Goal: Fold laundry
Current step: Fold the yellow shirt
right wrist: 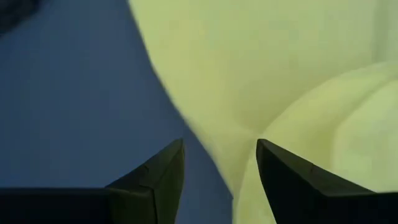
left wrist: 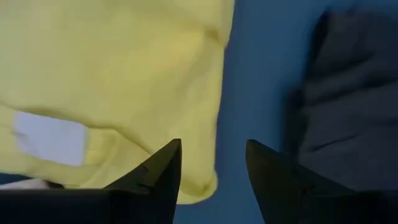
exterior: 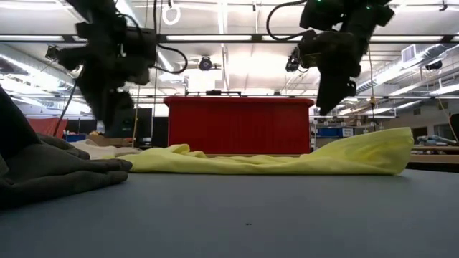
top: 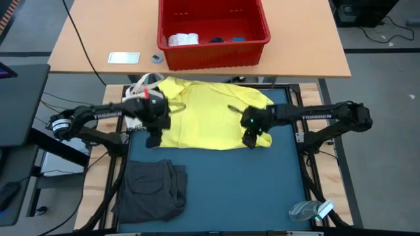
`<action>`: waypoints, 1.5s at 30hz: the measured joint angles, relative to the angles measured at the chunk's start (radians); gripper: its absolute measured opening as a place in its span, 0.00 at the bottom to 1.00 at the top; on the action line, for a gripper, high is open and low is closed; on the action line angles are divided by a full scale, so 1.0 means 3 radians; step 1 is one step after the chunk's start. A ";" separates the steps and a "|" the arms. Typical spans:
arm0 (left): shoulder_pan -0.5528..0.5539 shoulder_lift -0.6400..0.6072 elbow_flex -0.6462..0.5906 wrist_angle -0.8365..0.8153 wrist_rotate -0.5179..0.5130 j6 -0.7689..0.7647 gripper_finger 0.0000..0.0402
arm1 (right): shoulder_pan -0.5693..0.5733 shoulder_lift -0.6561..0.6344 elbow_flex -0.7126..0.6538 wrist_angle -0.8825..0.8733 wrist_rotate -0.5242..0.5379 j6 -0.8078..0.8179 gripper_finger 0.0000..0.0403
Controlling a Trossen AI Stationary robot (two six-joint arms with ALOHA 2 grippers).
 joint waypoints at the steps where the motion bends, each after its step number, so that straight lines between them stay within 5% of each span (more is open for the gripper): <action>1: -0.0103 -0.0018 -0.0115 0.0082 -0.0120 -0.0025 0.46 | 0.0077 0.0000 -0.0069 0.0074 0.0059 -0.0013 0.51; 9: -0.0605 0.0082 -0.0401 0.0964 -0.0432 -0.0406 0.51 | 0.0567 0.0000 -0.0392 0.0342 0.0675 -0.0329 0.51; 17: -0.0679 0.0438 -0.0521 0.1176 -0.0419 -0.1027 0.37 | 0.0543 0.0000 -0.0703 0.0216 0.0817 0.0090 0.46; 26: -0.0674 0.0733 -0.0491 0.1164 -0.0447 -0.1509 0.04 | 0.0323 -0.0159 -0.0499 -0.1521 0.1243 0.1206 0.04; 30: -0.0675 0.0696 -0.0452 0.1126 -0.0448 -0.1586 0.02 | 0.0128 -0.0325 -0.0497 -0.2265 0.1183 0.1942 0.07; 35: -0.0678 0.0710 -0.0368 0.1044 -0.0428 -0.1581 0.01 | 0.0123 -0.0597 -0.0492 -0.2235 0.1052 0.2123 0.13; 40: -0.0693 0.0714 -0.0252 0.0890 -0.0410 -0.1607 0.00 | 0.0347 -0.0896 -0.0492 -0.1666 0.0822 0.1683 0.25; 45: -0.0775 0.0713 -0.0068 0.0595 -0.0503 -0.1612 0.00 | 0.0780 -0.1074 -0.0491 -0.1327 0.0967 0.1089 0.37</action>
